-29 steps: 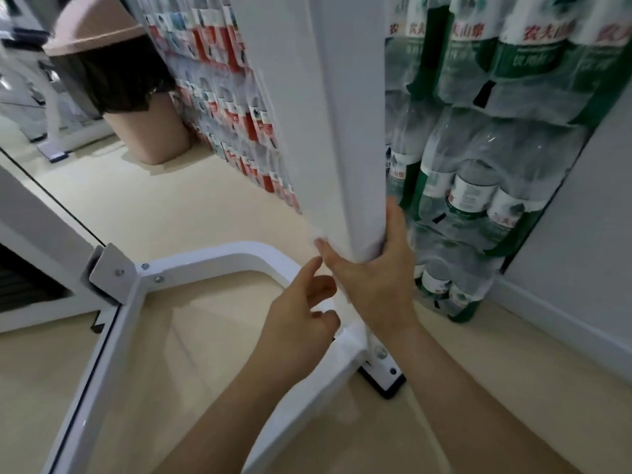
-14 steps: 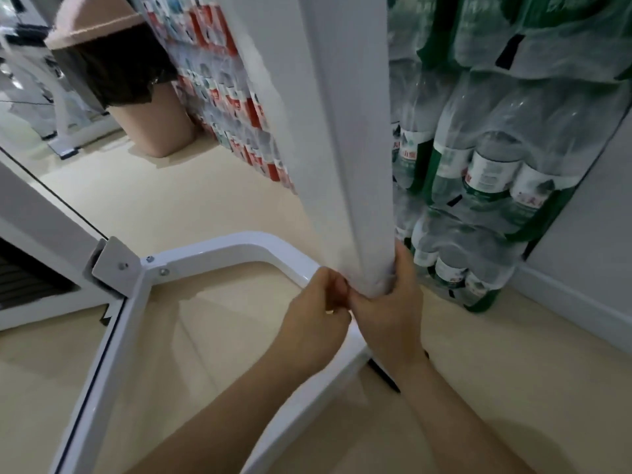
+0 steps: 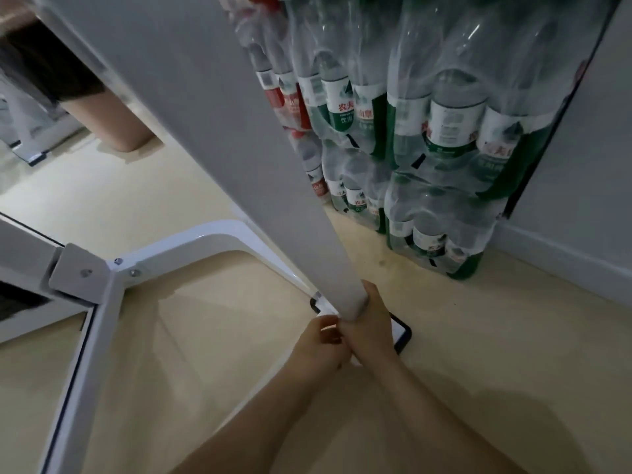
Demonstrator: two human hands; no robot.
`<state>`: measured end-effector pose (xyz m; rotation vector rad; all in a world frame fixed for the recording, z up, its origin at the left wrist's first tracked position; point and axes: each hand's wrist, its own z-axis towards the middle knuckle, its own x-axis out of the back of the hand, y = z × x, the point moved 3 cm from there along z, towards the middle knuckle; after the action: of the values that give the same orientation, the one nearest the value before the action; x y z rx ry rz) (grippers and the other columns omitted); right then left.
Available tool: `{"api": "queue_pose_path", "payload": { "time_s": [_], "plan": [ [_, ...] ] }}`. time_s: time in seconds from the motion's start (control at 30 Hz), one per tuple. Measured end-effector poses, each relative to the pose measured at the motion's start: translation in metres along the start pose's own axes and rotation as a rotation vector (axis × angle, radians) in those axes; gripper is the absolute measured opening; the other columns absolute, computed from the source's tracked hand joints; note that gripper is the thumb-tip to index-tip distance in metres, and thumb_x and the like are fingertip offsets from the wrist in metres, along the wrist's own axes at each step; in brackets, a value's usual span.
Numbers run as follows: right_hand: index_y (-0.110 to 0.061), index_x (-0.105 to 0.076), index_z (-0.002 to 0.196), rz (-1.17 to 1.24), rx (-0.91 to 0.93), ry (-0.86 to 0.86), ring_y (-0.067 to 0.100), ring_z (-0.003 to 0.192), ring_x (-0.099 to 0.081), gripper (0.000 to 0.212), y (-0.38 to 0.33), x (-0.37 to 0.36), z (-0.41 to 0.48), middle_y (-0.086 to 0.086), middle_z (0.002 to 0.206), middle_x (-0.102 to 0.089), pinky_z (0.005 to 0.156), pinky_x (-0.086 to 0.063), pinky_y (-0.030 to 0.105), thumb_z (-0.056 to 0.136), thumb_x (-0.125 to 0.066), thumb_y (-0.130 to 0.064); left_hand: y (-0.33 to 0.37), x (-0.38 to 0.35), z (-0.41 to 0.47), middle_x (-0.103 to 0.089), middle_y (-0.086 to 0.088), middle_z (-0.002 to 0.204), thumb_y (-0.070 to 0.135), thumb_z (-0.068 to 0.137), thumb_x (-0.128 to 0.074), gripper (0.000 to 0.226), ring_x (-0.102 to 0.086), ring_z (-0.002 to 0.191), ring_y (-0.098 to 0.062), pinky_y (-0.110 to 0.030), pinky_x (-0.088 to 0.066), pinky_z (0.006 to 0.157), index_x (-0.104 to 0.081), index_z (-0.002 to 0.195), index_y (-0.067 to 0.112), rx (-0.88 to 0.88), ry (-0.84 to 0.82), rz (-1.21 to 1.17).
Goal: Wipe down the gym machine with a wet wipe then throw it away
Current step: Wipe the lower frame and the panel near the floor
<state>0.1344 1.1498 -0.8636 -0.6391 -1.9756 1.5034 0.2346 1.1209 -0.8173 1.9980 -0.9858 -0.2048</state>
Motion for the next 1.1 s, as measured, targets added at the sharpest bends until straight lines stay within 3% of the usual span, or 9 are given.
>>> {"api": "queue_pose_path", "payload": {
  "time_s": [0.13,0.3,0.37,0.5,0.67,0.77,0.9,1.0,1.1],
  "plan": [
    [-0.038,-0.045,0.113,0.089,0.159,0.021,0.001,0.095,-0.054,0.066,-0.040,-0.002,-0.009,-0.021,0.106,-0.054,0.072,-0.045,0.007,0.068,-0.055,0.009,0.007,0.004,-0.004,-0.072,-0.002,0.103,-0.009,0.084,-0.048,0.047,-0.068,0.097,-0.025,-0.048,-0.057,0.086,-0.058,0.119,0.019,-0.053,-0.016,0.030],
    [-0.039,-0.021,0.148,0.178,-0.108,-0.138,0.009,0.119,-0.053,0.098,-0.004,0.011,-0.017,-0.014,0.133,-0.050,0.092,-0.052,0.033,0.073,-0.083,-0.025,0.007,-0.005,-0.012,-0.070,-0.012,0.096,-0.006,0.084,-0.061,0.034,-0.071,0.083,-0.023,-0.037,-0.060,0.078,-0.057,0.114,0.009,0.001,0.032,-0.041],
    [-0.043,-0.027,0.141,0.246,-0.252,-0.152,0.019,0.115,-0.058,0.083,0.006,0.015,-0.025,-0.008,0.132,-0.051,0.089,-0.055,0.045,0.077,-0.080,-0.032,0.008,-0.015,-0.008,-0.068,-0.016,0.096,-0.004,0.080,-0.061,0.035,-0.070,0.087,-0.026,-0.041,-0.059,0.081,-0.055,0.113,0.007,0.011,0.038,0.032],
    [-0.028,-0.049,0.131,0.451,-0.274,-0.013,0.019,0.102,-0.064,0.050,-0.008,0.025,-0.030,-0.002,0.119,-0.062,0.089,-0.055,0.046,0.086,-0.065,-0.013,0.013,-0.012,-0.009,-0.067,-0.009,0.074,0.000,0.085,-0.053,0.019,-0.067,0.070,-0.020,-0.037,-0.059,0.078,-0.062,0.101,0.003,-0.036,0.046,0.206],
    [-0.015,-0.060,0.106,0.364,-0.283,0.172,0.018,0.076,-0.061,0.028,-0.014,0.031,-0.057,0.001,0.088,-0.063,0.066,-0.053,0.029,0.082,-0.058,0.000,-0.009,0.036,-0.024,-0.059,-0.007,0.066,0.002,0.088,-0.048,0.024,-0.056,0.045,-0.011,-0.020,-0.047,0.049,-0.062,0.104,0.014,0.003,0.074,0.365],
    [-0.005,-0.064,0.100,0.225,-0.296,0.247,0.025,0.075,-0.062,0.018,0.006,0.026,-0.069,0.003,0.081,-0.064,0.063,-0.051,0.033,0.083,-0.059,-0.002,-0.011,0.065,-0.012,-0.059,-0.010,0.075,0.000,0.087,-0.054,0.031,-0.057,0.053,-0.014,-0.029,-0.054,0.060,-0.062,0.111,0.017,-0.062,0.112,0.337],
    [-0.022,-0.053,0.095,0.273,-0.337,0.287,0.022,0.062,-0.056,0.015,0.015,0.022,-0.073,0.004,0.082,-0.060,0.054,-0.043,0.029,0.091,-0.052,-0.007,-0.006,0.075,0.019,-0.063,-0.010,0.086,0.008,0.087,-0.060,0.028,-0.062,0.059,-0.011,-0.026,-0.052,0.060,-0.062,0.110,0.025,-0.249,0.175,0.435],
    [-0.029,-0.042,0.117,0.196,-0.313,0.159,0.019,0.065,-0.056,0.030,0.018,0.006,-0.069,0.003,0.083,-0.060,0.057,-0.043,0.028,0.093,-0.051,-0.012,-0.010,0.084,0.040,-0.057,-0.007,0.114,0.021,0.088,-0.063,0.042,-0.059,0.095,-0.020,-0.025,-0.047,0.077,-0.054,0.129,0.025,-0.235,0.339,0.694],
    [-0.033,-0.044,0.123,0.125,-0.292,0.033,0.014,0.090,-0.059,0.035,0.022,-0.015,-0.068,0.003,0.110,-0.059,0.064,-0.043,0.015,0.094,-0.052,-0.013,-0.014,0.079,0.039,-0.040,-0.005,0.142,0.040,0.088,-0.060,0.058,-0.041,0.129,-0.027,-0.041,-0.039,0.101,-0.041,0.141,0.022,-0.385,0.500,1.053]
  ]
}}
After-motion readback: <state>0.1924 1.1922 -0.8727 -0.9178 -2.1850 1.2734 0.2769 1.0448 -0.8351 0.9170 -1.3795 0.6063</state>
